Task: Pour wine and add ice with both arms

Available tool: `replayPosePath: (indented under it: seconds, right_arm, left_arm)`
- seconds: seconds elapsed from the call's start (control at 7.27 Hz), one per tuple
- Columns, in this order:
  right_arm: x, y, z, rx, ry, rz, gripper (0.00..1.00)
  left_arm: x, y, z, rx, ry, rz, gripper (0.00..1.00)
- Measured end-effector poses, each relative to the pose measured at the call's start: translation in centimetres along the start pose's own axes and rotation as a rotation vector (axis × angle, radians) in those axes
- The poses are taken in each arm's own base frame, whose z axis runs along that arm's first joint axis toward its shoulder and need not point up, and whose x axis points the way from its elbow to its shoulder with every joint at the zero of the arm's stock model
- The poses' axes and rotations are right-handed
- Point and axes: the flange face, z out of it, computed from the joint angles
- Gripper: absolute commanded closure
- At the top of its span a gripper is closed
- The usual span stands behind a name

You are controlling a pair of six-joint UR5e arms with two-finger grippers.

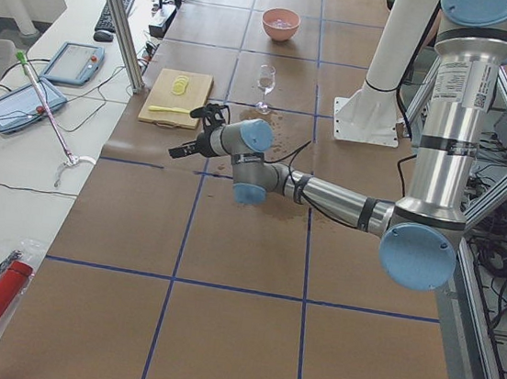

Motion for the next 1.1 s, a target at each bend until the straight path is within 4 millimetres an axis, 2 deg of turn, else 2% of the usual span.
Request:
replayPosePath:
  seconds: [0.14,0.28,0.41,0.83,1.1]
  right_arm:
    - [0.0,0.0,0.0,0.0,0.0,0.0,0.0]
    - [0.0,0.1,0.0,-0.001,0.0,0.0,0.0]
    - [0.0,0.1,0.0,-0.002,0.0,0.001,0.0]
    - [0.1,0.2,0.1,-0.003,0.0,0.001,0.0]
    - [0.1,0.2,0.1,-0.003,0.0,0.001,0.0]
  left_arm:
    - [-3.8,0.0,-1.9,-0.079,-0.016,-0.056,0.0]
    - [-6.6,0.9,-3.5,-0.148,-0.019,-0.13,0.0]
    - [-8.6,2.4,-4.5,-0.219,-0.013,-0.211,0.0]
    - [-11.0,8.2,-4.2,-0.524,-0.016,-0.464,0.0]
    - [-13.0,11.0,-6.7,-0.648,-0.052,-0.617,0.0]
